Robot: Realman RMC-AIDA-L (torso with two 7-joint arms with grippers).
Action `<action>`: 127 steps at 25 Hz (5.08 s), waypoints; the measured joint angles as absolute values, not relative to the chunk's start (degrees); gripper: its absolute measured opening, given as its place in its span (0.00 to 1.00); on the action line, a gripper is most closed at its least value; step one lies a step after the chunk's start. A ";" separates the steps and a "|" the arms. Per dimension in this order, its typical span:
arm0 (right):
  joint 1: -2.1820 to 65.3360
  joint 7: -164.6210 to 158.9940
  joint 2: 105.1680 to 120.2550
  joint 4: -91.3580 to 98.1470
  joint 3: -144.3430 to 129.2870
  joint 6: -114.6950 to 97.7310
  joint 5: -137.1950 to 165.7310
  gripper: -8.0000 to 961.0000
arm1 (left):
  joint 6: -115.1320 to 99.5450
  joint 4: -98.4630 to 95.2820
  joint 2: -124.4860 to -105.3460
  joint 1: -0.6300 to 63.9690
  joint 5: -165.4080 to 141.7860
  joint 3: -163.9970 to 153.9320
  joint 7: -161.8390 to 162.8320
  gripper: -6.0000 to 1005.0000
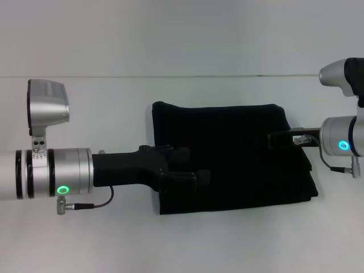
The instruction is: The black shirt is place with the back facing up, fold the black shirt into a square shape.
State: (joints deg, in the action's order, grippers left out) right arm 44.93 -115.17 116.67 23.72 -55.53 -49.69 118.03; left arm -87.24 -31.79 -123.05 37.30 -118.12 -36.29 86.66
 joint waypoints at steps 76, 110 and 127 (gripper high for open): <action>34.03 -88.75 116.41 34.03 -39.92 -65.34 104.92 0.07 | -79.25 -31.91 -121.13 41.29 -115.74 -33.85 89.82 0.92; 41.44 -95.46 116.62 46.19 -44.47 -75.40 126.11 0.91 | -74.47 -46.41 -121.10 42.95 -124.71 -51.65 88.47 0.92; 40.78 -95.72 116.61 46.23 -44.47 -75.48 126.07 0.91 | -75.08 -46.41 -121.12 42.80 -124.71 -51.76 88.83 0.92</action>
State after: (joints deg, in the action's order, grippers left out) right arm 40.78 -95.73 116.61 46.23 -44.47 -75.48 126.07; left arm -75.08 -46.41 -121.12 42.80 -124.71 -51.76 88.83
